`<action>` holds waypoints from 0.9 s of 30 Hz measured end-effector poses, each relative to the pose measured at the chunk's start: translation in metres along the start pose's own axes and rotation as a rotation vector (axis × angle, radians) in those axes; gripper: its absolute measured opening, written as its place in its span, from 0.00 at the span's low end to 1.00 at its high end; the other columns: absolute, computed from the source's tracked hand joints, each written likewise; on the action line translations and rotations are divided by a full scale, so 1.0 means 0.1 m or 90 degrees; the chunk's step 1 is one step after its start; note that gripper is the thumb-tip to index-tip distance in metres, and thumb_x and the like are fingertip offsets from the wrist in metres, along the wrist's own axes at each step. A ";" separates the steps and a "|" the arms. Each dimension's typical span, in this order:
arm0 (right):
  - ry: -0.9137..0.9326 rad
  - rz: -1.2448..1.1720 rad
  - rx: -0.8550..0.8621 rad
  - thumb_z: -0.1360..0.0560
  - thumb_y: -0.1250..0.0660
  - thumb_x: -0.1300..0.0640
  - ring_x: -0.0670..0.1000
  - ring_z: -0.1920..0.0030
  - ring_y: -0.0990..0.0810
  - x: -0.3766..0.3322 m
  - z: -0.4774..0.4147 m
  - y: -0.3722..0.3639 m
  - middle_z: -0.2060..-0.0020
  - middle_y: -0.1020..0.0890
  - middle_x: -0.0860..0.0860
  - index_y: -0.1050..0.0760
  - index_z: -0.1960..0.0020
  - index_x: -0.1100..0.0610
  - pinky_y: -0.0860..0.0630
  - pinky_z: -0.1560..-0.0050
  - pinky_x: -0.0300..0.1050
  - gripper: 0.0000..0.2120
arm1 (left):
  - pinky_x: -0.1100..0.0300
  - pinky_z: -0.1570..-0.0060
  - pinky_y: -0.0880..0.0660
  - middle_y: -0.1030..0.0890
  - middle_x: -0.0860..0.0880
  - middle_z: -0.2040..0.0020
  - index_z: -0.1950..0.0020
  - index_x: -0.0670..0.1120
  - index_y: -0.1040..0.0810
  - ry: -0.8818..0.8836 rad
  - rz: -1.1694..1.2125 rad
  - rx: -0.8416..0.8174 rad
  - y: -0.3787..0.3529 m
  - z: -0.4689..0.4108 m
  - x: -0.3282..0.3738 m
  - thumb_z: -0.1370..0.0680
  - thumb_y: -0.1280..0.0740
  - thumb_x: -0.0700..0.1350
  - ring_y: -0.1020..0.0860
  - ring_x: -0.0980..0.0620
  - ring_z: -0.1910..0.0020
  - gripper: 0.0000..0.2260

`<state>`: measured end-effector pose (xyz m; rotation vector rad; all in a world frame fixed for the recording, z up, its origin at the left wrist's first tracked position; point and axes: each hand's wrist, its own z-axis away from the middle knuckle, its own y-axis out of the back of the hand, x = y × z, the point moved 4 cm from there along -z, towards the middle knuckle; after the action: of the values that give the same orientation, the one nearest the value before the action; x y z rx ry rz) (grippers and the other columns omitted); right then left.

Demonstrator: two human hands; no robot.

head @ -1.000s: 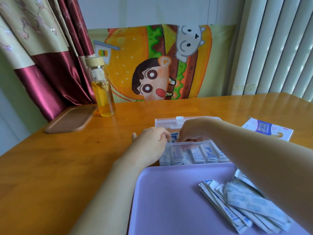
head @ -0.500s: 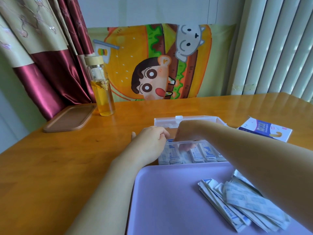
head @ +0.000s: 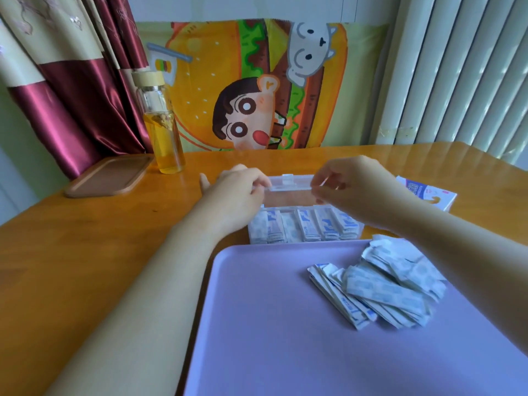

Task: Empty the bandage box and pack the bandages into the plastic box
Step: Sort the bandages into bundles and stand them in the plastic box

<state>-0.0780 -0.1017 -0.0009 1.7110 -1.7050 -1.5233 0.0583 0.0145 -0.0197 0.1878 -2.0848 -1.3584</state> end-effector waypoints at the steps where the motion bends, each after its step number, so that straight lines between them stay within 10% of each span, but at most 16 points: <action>1: 0.004 0.009 -0.030 0.27 0.31 0.56 0.38 0.71 0.25 0.01 0.15 0.04 0.69 0.20 0.42 0.23 0.60 0.49 0.31 0.70 0.27 0.04 | 0.37 0.28 0.54 0.28 0.54 0.41 0.47 0.59 0.27 -0.016 -0.005 0.019 0.05 0.02 0.05 0.19 0.45 0.46 0.31 0.51 0.36 0.10; 7: -0.081 0.232 -0.355 0.32 0.28 0.43 0.40 0.65 0.27 0.43 0.87 -0.05 0.64 0.23 0.41 0.26 0.56 0.43 0.31 0.64 0.33 0.09 | 0.55 0.41 0.31 0.26 0.59 0.49 0.47 0.56 0.24 -0.155 0.042 -0.014 -0.02 0.39 0.50 0.20 0.40 0.46 0.26 0.54 0.46 0.08; 10: -0.112 0.259 -0.363 0.32 0.28 0.43 0.43 0.67 0.31 0.51 0.96 -0.09 0.68 0.28 0.43 0.31 0.63 0.46 0.36 0.69 0.36 0.13 | 0.58 0.46 0.27 0.25 0.60 0.47 0.45 0.56 0.24 -0.163 0.046 -0.099 -0.18 0.57 0.62 0.20 0.40 0.48 0.26 0.57 0.46 0.07; 14: -0.159 0.193 -0.328 0.33 0.26 0.43 0.43 0.65 0.29 0.56 0.99 -0.02 0.65 0.28 0.41 0.26 0.47 0.49 0.35 0.69 0.34 0.19 | 0.60 0.45 0.28 0.24 0.60 0.46 0.43 0.55 0.25 -0.152 0.031 -0.140 -0.32 0.73 0.69 0.20 0.40 0.48 0.26 0.58 0.45 0.08; 18: -0.172 0.144 -0.301 0.32 0.27 0.44 0.44 0.70 0.31 0.60 1.03 0.00 0.69 0.27 0.44 0.28 0.58 0.50 0.38 0.72 0.35 0.14 | 0.58 0.47 0.25 0.24 0.62 0.49 0.47 0.62 0.26 -0.111 0.048 -0.185 -0.43 0.81 0.68 0.21 0.40 0.52 0.25 0.62 0.49 0.06; 22: -0.214 -0.049 -0.204 0.37 0.26 0.39 0.48 0.65 0.25 0.69 0.97 0.08 0.61 0.18 0.56 0.22 0.53 0.58 0.31 0.62 0.43 0.25 | 0.69 0.63 0.29 0.23 0.62 0.53 0.49 0.59 0.24 -0.056 0.130 -0.203 -0.46 0.83 0.74 0.21 0.39 0.51 0.25 0.66 0.59 0.05; 27: -0.166 -0.467 -0.193 0.33 0.28 0.43 0.54 0.62 0.29 0.48 0.91 -0.07 0.65 0.24 0.58 0.22 0.51 0.63 0.33 0.57 0.51 0.23 | 0.53 0.42 0.25 0.18 0.55 0.47 0.42 0.52 0.23 0.050 0.481 -0.298 -0.72 0.93 0.93 0.20 0.42 0.54 0.21 0.53 0.47 0.12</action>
<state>-0.1591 -0.0992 -0.0648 2.1514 -0.8703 -2.2505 -0.0845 0.0124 -0.0669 -0.6640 -1.4666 -1.2607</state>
